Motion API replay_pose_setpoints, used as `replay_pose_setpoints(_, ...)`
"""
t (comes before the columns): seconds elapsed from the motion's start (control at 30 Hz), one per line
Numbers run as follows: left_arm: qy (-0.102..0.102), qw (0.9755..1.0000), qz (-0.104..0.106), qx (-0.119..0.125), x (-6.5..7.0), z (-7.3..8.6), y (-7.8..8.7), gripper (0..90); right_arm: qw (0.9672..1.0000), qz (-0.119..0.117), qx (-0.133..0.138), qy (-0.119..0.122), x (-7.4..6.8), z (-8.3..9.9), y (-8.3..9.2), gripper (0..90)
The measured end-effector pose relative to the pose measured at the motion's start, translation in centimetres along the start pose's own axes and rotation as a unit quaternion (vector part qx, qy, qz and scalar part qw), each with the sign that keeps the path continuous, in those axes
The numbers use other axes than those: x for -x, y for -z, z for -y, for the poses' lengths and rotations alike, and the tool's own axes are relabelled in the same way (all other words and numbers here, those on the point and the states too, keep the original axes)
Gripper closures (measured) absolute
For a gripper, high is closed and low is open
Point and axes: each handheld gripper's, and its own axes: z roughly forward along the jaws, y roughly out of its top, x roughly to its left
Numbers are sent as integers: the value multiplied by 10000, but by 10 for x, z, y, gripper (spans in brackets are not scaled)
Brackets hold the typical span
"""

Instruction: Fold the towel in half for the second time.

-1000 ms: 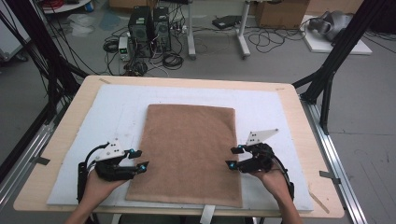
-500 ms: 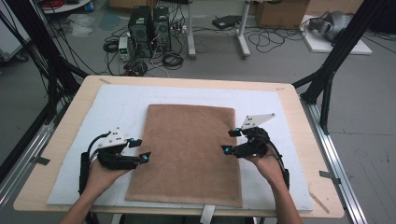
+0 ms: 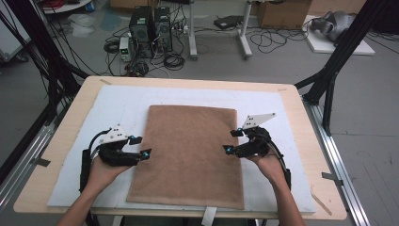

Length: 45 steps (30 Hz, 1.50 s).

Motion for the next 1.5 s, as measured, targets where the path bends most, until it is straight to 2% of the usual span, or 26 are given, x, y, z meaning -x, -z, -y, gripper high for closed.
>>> replay_pose_setpoints(0.1, -17, 10000, -52, -20, -8, -12, -2, 376, 10000, 36, 11, -36, 5, -2, 0, 292)
replay_pose_setpoints(0.23, 75, 10000, -52, 19, -23, -30, -7, 380, 9999, 138, -70, -70, 21, -13, -2, 292)
replay_pose_setpoints(0.37, 224, 9996, -163, 7, -44, -46, -17, 384, 9992, 298, -195, -176, 42, -28, -3, 292)
replay_pose_setpoints(0.43, 192, 9994, -291, -8, -54, -51, -24, 389, 9987, 437, -177, -187, 54, -33, -4, 297)
replay_pose_setpoints(0.5, 260, 9990, -369, -62, -66, -55, -32, 396, 9977, 544, -272, -288, 66, -36, -9, 298)
replay_pose_setpoints(0.57, 324, 9984, -463, -80, -77, -54, -40, 397, 9968, 682, -218, -356, 76, -33, -15, 330)
replay_pose_setpoints(0.63, 471, 9976, -513, -26, -86, -49, -48, 411, 9947, 857, -328, -469, 86, -27, -23, 332)
replay_pose_setpoints(0.7, 562, 9964, -622, -137, -93, -42, -57, 416, 9926, 933, -506, -594, 94, -20, -32, 335)
replay_pose_setpoints(0.73, 637, 9954, -671, -266, -98, -38, -62, 415, 9917, 943, -554, -676, 96, -18, -35, 343)
replay_pose_setpoints(0.77, 744, 9941, -725, -298, -101, -35, -67, 415, 9909, 939, -580, -767, 99, -14, -39, 358)
replay_pose_setpoints(0.83, 928, 9922, -757, -347, -106, -30, -74, 416, 9883, 1088, -718, -792, 103, -9, -46, 358)
replay_pose_setpoints(0.93, 956, 9899, -880, -574, -108, -24, -84, 423, 9848, 1190, -850, -935, 107, -3, -55, 361)
replay_pose_setpoints(1.07, 1107, 9862, -826, -912, -112, -15, -95, 427, 9828, 1180, -899, -1098, 111, 4, -64, 380)
replay_pose_setpoints(1.17, 975, 9865, -937, -929, -108, -15, -97, 447, 9826, 1151, -841, -1190, 112, 6, -64, 429)
replay_pose_setpoints(1.2, 919, 9875, -887, -928, -108, -16, -97, 472, 9831, 1127, -849, -1165, 112, 5, -64, 468)
replay_pose_setpoints(1.23, 896, 9888, -746, -927, -107, -16, -98, 558, 9837, 1072, -842, -1177, 112, 5, -64, 533)
replay_pose_setpoints(1.27, 792, 9889, -809, -962, -104, -17, -100, 617, 9848, 963, -834, -1177, 111, 4, -65, 608)
replay_pose_setpoints(1.3, 737, 9895, -795, -959, -102, -17, -101, 623, 9853, 917, -830, -1180, 109, 3, -67, 652)
replay_pose_setpoints(1.37, 897, 9896, -640, -925, -104, -17, -101, 719, 9859, 783, -719, -1297, 110, 5, -67, 730)
replay_pose_setpoints(1.4, 1004, 9891, -590, -899, -106, -16, -100, 747, 9861, 633, -663, -1382, 111, 7, -66, 783)
replay_pose_setpoints(1.43, 1054, 9890, -537, -886, -106, -16, -100, 791, 9854, 577, -628, -1471, 112, 8, -66, 798)
replay_pose_setpoints(1.5, 1030, 9894, -557, -860, -105, -17, -100, 819, 9849, 549, -644, -1509, 111, 7, -65, 808)
